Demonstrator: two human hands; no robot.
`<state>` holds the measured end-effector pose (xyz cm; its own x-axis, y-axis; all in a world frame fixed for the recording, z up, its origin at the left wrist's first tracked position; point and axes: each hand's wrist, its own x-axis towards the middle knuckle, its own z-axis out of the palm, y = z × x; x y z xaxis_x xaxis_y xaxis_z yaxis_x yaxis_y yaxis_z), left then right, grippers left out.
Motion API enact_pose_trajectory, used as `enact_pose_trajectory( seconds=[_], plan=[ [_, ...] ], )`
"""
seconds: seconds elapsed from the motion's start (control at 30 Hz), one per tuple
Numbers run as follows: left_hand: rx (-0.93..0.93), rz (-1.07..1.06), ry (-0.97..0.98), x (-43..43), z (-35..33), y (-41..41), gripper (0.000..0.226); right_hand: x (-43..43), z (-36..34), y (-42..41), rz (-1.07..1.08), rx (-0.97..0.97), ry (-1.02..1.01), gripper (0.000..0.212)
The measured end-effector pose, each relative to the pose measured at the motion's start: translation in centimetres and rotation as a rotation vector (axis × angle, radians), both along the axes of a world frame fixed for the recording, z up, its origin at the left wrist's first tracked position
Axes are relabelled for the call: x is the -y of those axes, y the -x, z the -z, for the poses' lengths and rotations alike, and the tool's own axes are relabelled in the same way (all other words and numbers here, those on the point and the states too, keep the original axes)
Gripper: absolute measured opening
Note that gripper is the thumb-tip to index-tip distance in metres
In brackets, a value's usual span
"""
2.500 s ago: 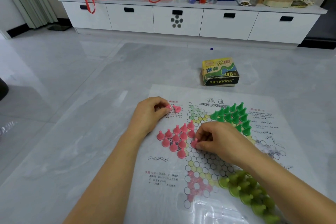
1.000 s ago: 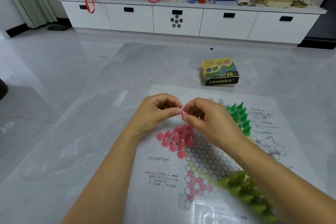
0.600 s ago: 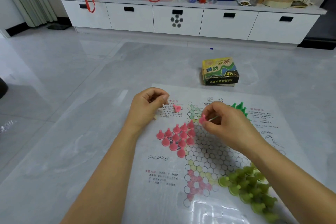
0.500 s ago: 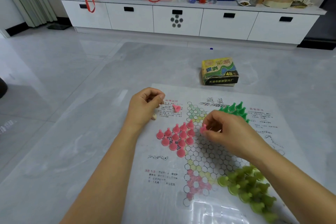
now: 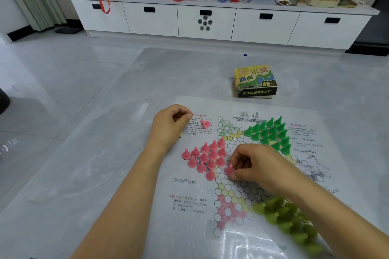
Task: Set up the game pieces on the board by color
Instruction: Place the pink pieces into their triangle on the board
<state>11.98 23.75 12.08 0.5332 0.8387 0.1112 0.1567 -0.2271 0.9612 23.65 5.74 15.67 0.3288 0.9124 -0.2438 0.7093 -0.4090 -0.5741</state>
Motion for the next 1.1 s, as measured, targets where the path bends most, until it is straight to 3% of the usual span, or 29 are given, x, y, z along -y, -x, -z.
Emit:
enact_pose_trajectory(
  seconds=[0.1, 0.2, 0.43, 0.9, 1.1],
  plan=[
    [-0.077, 0.052, -0.108, 0.2, 0.1, -0.1, 0.009, 0.1, -0.1, -0.3, 0.006, 0.008, 0.004, 0.013],
    [-0.210, 0.131, -0.280, 0.1, 0.3, -0.3, 0.018, -0.1, 0.0, -0.1, 0.005, 0.007, -0.001, 0.011],
    [-0.377, 0.349, -0.472, -0.3, 0.7, -0.6, 0.029, -0.8, 0.2, 0.5, -0.003, 0.027, -0.010, 0.010],
    [-0.343, 0.255, -0.391, 0.0, 0.3, -0.4, 0.024, -1.0, 0.1, 0.9, -0.004, 0.053, 0.012, 0.016],
    [-0.301, 0.197, -0.366, 0.2, -0.1, -0.3, 0.011, -1.0, 0.1, 0.9, -0.014, 0.051, 0.013, 0.013]
  ],
)
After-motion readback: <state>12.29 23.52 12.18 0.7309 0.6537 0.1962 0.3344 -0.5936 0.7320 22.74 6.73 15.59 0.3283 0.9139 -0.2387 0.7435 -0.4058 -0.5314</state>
